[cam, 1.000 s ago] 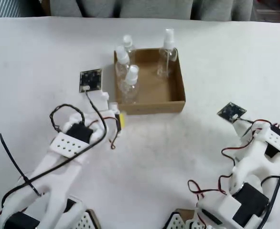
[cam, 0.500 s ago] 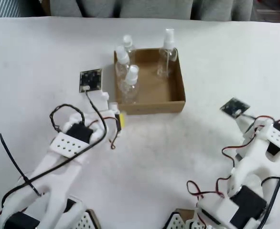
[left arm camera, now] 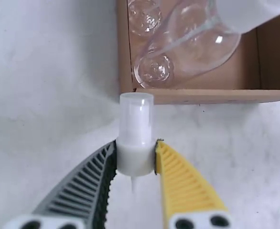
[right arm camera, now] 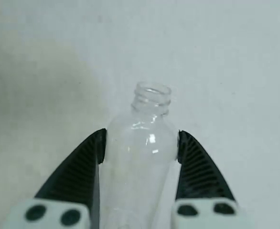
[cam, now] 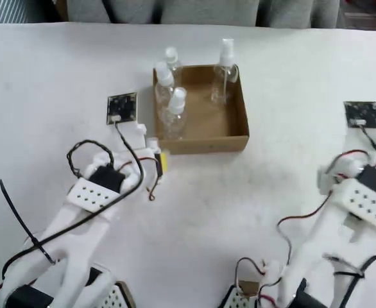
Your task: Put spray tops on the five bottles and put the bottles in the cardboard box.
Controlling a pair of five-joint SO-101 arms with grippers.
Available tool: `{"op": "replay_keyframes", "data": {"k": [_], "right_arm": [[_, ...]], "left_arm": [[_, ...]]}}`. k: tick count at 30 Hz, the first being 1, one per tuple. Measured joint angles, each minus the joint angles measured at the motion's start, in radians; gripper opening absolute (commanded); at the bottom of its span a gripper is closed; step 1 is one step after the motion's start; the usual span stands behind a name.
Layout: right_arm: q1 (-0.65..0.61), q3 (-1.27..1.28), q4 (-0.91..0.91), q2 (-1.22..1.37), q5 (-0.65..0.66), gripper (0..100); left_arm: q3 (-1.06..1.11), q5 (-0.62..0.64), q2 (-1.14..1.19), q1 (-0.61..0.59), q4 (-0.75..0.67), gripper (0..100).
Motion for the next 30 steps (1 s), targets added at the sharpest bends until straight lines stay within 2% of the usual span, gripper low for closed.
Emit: {"op": "replay_keyframes", "data": {"k": [5, 8, 9, 10, 12, 19, 25, 30], "right_arm": [[-0.181, 0.032, -0.132, -0.032, -0.245, 15.3], [-0.244, 0.032, -0.19, -0.041, -0.333, 7.2], [-0.258, 0.032, -0.193, -0.041, -0.342, 1.9], [-0.269, 0.029, -0.192, -0.041, -0.347, 0.8], [-0.287, 0.012, -0.18, -0.041, -0.35, 3.6], [-0.344, -0.006, -0.127, -0.06, -0.35, 1.9], [-0.405, -0.006, -0.112, -0.287, -0.35, 1.9], [-0.479, 0.06, -0.109, -0.509, -0.35, 1.9]], "left_arm": [[0.0, 0.0, 0.0, 0.0, 0.0, 2], [0.0, 0.0, 0.0, -0.002, 0.0, 2], [0.0, 0.0, 0.0, -0.002, 0.0, 2], [0.0, 0.0, 0.0, -0.002, 0.0, 2], [0.0, 0.0, 0.0, -0.012, 0.0, 2], [0.0, 0.0, 0.0, -0.02, 0.0, 2], [0.0, 0.0, -0.025, -0.02, 0.0, 2], [0.0, 0.0, -0.172, -0.02, 0.0, 2]]}}
